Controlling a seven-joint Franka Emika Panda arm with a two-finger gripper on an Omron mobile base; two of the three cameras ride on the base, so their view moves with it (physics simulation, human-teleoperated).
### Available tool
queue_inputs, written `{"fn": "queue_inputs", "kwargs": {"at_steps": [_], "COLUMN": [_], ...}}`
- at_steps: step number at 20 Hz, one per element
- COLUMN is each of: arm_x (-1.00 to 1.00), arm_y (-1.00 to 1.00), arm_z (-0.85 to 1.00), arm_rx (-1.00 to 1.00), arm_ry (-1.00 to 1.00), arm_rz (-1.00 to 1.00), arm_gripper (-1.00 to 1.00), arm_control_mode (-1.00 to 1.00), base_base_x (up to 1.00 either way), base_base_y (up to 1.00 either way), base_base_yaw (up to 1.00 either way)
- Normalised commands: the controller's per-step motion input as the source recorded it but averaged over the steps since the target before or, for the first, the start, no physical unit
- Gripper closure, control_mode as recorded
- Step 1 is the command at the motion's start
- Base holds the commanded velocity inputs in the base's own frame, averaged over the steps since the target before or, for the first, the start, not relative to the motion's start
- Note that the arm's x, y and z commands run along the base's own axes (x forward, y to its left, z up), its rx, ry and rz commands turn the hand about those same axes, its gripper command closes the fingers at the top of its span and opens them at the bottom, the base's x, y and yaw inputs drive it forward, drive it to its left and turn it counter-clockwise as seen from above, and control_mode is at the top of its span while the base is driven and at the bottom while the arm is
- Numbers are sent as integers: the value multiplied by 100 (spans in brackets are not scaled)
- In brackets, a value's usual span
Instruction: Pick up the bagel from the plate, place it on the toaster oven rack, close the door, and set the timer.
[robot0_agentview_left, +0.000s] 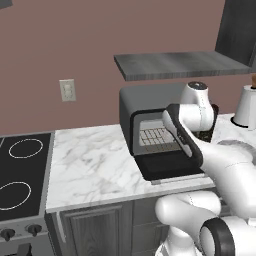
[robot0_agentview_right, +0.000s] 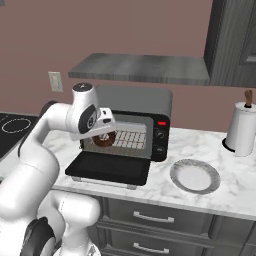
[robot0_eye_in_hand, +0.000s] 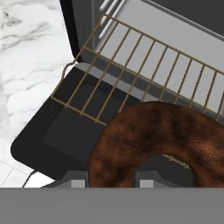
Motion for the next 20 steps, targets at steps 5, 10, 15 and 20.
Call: {"fn": "queue_inputs", "kwargs": {"at_steps": [5,10,15,20], "arm_x": [25,22,28,28], "arm_y": [13,4,1,0], "arm_z": [-18,-29,-18,-12], "arm_rx": [0,0,0,0], "arm_ry": [3,1,0,0], "arm_rz": [0,0,0,0], "arm_gripper": [100,100,100,100], "arm_control_mode": [-100,-100,-100,-100], "base_base_x": [0,0,0,0], "base_base_y": [0,0,0,0], "base_base_yaw": [0,0,0,0]}}
